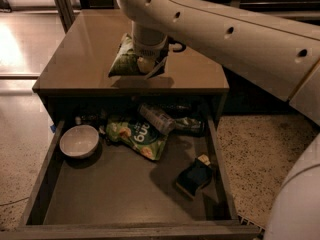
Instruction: Pick green jalapeno chip bag from top drawer and place on counter
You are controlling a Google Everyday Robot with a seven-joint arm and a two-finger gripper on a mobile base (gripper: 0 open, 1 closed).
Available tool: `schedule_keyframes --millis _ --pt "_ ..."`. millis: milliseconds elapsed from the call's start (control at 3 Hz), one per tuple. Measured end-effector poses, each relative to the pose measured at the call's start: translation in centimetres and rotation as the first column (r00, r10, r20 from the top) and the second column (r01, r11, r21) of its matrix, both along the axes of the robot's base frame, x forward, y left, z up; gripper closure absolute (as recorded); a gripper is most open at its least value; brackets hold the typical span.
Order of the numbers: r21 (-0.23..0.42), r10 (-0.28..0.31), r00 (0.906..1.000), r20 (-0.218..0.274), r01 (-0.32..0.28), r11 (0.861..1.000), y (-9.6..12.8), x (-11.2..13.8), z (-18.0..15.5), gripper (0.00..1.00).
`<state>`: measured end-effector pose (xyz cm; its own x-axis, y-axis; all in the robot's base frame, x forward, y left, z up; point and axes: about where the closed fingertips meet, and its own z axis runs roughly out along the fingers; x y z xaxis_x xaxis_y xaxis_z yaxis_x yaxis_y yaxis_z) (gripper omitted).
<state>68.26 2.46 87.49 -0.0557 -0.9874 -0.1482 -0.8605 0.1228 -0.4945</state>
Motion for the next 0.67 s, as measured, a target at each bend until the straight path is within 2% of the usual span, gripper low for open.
schedule_keyframes --millis 667 --pt "-0.006 0.061 0.9974 -0.039 -0.061 0.998 3.1 2.2 -1.6 1.00"
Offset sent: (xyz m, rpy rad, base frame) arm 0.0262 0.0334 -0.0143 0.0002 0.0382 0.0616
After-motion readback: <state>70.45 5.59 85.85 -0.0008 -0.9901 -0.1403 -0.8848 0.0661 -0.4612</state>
